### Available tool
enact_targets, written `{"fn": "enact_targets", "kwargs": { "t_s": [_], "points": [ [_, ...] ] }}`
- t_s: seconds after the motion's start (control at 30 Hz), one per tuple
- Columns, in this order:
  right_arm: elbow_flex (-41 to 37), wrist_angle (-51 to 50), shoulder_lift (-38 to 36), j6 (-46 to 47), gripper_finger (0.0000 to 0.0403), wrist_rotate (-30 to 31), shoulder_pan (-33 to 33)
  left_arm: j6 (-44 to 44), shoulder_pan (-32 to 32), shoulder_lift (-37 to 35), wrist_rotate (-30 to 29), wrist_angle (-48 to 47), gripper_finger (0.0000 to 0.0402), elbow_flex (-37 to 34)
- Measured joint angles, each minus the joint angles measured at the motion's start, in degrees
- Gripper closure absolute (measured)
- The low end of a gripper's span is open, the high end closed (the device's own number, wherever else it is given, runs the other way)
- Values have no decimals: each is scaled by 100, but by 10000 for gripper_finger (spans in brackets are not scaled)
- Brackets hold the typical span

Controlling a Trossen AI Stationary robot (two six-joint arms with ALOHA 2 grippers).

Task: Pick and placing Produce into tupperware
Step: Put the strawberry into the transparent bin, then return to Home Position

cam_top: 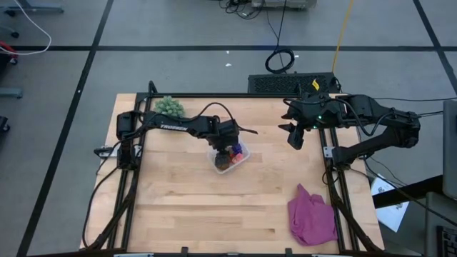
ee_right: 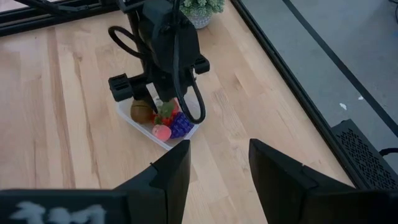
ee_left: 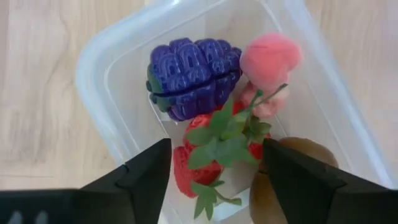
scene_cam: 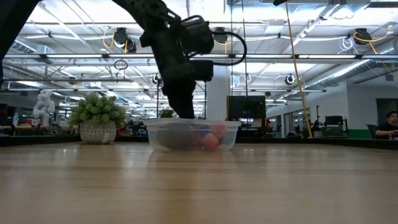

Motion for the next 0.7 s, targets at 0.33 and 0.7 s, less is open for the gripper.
{"fn": "enact_targets", "kwargs": {
  "t_s": [0.33,0.7],
  "points": [
    [0,22,-2,-532,248,4,0,-21,-83,-1384,-7,-1412,145,1221],
    [0,-126,-375,-782,248,290,-2,-1064,-1184,-4549,-1220,-2277,145,1373]
  ]
}}
